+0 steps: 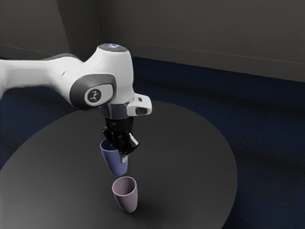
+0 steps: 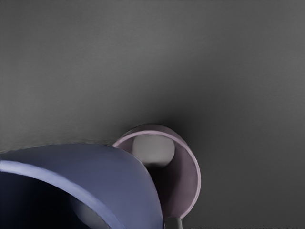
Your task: Place the left cup onto the right cup
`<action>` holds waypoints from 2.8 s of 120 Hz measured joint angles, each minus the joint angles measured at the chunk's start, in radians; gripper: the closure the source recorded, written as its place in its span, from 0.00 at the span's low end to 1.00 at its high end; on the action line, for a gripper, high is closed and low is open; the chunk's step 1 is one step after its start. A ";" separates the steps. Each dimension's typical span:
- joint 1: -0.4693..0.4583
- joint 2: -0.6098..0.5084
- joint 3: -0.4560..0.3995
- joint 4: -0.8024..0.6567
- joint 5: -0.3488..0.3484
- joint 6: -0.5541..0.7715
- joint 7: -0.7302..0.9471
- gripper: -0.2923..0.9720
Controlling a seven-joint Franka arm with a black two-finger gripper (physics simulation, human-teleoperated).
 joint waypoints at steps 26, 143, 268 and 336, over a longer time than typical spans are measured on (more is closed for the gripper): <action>-0.002 0.000 -0.003 -0.019 0.007 0.033 -0.043 0.85; -0.005 0.007 -0.059 -0.077 -0.006 0.099 -0.148 0.85; 0.008 0.039 -0.058 -0.079 0.003 0.152 -0.183 0.85; 0.008 0.038 -0.058 -0.090 -0.002 0.156 -0.193 0.63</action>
